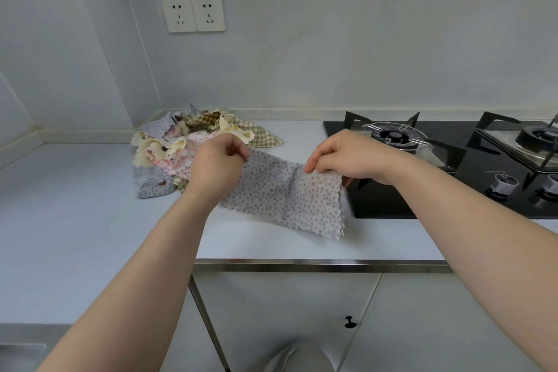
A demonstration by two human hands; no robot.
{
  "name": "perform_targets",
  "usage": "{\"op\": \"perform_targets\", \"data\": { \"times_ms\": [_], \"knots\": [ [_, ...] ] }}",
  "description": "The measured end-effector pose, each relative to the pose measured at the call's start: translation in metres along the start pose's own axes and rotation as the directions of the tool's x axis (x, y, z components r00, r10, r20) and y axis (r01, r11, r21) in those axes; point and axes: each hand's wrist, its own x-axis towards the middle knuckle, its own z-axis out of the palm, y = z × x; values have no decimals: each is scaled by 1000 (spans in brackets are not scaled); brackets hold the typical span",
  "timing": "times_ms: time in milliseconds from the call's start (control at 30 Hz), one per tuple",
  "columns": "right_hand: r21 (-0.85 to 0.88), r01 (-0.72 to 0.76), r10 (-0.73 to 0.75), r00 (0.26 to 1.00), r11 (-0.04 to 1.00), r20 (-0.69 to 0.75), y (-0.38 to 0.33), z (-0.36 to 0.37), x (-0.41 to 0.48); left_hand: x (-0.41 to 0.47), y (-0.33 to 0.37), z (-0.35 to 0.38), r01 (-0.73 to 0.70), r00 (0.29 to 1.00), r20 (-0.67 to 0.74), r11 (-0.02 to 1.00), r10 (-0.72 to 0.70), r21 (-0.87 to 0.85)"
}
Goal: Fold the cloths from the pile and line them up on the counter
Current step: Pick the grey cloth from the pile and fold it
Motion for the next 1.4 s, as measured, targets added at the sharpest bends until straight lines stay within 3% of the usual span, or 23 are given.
{"op": "perform_targets", "data": {
  "times_ms": [100, 200, 467, 600, 733, 833, 1000, 1167, 1400],
  "knots": [
    [143, -15, -8, 987, 990, 160, -8, -12, -17, -4, 16, -5, -13, 1000, -4, 1000, 13, -24],
    [121, 49, -78, 965, 991, 249, -9, -17, -27, -9, 29, -8, -24, 1000, -1, 994, 24, -104],
    [-9, 208, -207, 968, 978, -141, -15, -7, -22, -36, 55, -7, -210, 947, 189, 948, 258, -241],
    [-72, 236, -246, 947, 969, -205, -16, -4, -20, -40, 57, -5, -270, 930, 203, 945, 305, -183],
    [-108, 286, -303, 933, 952, -194, -16, 1, -18, -33, 50, -1, -267, 953, 117, 957, 280, -116],
    [-159, 280, -297, 950, 947, -98, -17, 2, -19, -30, 47, -3, -233, 961, 114, 960, 252, -157],
    [-302, 202, -184, 979, 932, 85, -15, 4, -16, -21, 39, -13, -96, 970, 174, 922, 171, -375],
    [-334, 390, -353, 920, 858, 167, -21, 8, -31, -8, 24, -18, -28, 971, 196, 879, 138, -477],
    [-117, 609, -605, 793, 784, 74, -51, 11, -47, -4, 9, -8, 106, 942, 329, 868, 69, -485]
  ]
}}
